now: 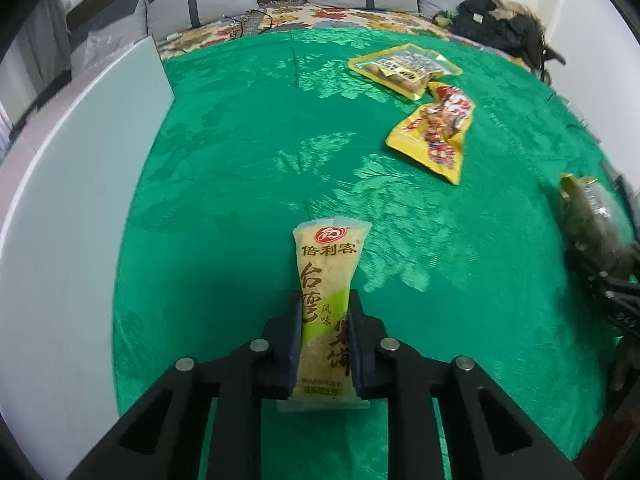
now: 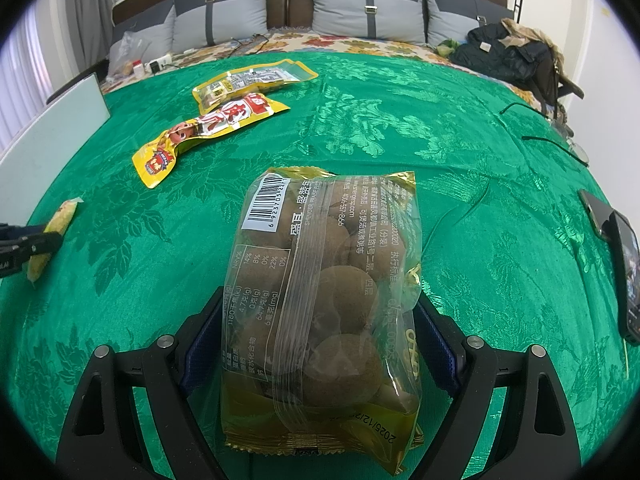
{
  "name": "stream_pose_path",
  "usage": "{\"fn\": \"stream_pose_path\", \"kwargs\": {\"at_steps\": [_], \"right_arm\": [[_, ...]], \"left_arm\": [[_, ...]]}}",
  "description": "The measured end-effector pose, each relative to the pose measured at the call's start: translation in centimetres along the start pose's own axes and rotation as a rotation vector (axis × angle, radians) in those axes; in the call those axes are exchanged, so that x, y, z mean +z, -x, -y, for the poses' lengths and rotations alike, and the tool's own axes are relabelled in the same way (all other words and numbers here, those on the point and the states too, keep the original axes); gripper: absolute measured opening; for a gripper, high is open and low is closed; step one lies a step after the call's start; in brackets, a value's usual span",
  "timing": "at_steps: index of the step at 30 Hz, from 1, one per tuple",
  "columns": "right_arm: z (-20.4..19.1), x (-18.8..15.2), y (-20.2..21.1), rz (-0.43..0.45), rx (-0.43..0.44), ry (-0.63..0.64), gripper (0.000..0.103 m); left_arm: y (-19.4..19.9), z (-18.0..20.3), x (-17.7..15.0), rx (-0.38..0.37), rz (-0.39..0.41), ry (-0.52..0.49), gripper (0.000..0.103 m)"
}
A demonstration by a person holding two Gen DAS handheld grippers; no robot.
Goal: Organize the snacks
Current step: 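Grasp the cream rice-cake bar with the left gripper while the right holds the bag, then carry the rice-cake bar and brown-ball bag over the white box and open both grippers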
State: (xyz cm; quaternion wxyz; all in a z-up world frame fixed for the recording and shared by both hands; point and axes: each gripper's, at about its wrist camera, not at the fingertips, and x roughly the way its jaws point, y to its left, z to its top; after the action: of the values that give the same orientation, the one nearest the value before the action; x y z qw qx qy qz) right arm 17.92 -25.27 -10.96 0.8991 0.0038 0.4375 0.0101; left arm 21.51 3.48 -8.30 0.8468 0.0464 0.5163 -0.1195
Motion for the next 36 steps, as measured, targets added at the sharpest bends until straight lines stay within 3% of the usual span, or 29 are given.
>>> {"fn": "stream_pose_path", "kwargs": {"at_steps": [2,5,8,10,11,14,18,23,28,32,36], "right_arm": [[0.1,0.3,0.2,-0.051,0.013,0.004,0.088],[1.2,1.5,1.0,-0.124,0.072,-0.101,0.088],[1.1,2.9,0.9,-0.156,0.046,-0.105,0.085],[1.3,3.6,0.9,-0.182,0.041,-0.119,0.069],[1.5,3.8,1.2,-0.191,0.031,-0.139,0.068],[1.8,4.2,3.1,-0.17,0.047,-0.171,0.066],[-0.1,6.0,7.4,-0.106,0.168,-0.204,0.065],[-8.9,10.6,13.3,-0.017,0.387,-0.117,0.065],[-21.6,13.8,17.5,0.027,0.61,0.033,0.065],[-31.0,13.6,17.8,0.005,0.699,0.143,0.065],[-37.8,11.9,16.4,-0.051,0.743,0.216,0.065]], "left_arm": [[1.0,-0.3,-0.8,-0.044,0.016,0.044,0.018],[3.0,-0.5,-2.1,-0.092,0.05,0.087,0.018],[5.3,-0.4,-3.0,-0.13,0.081,0.117,0.018],[7.5,-0.5,-3.6,-0.158,0.116,0.134,0.018],[9.0,-0.7,-4.0,-0.176,0.14,0.145,0.018],[12.8,-1.8,-5.2,-0.232,0.197,0.192,0.018],[16.8,-4.1,-6.7,-0.281,0.253,0.265,0.018],[22.0,-9.9,-7.5,-0.276,0.357,0.359,0.018],[24.8,-17.7,-8.5,-0.137,0.412,0.459,0.018],[24.6,-23.6,-10.5,0.01,0.392,0.533,0.018],[23.5,-27.0,-12.8,0.097,0.361,0.582,0.018]]}}
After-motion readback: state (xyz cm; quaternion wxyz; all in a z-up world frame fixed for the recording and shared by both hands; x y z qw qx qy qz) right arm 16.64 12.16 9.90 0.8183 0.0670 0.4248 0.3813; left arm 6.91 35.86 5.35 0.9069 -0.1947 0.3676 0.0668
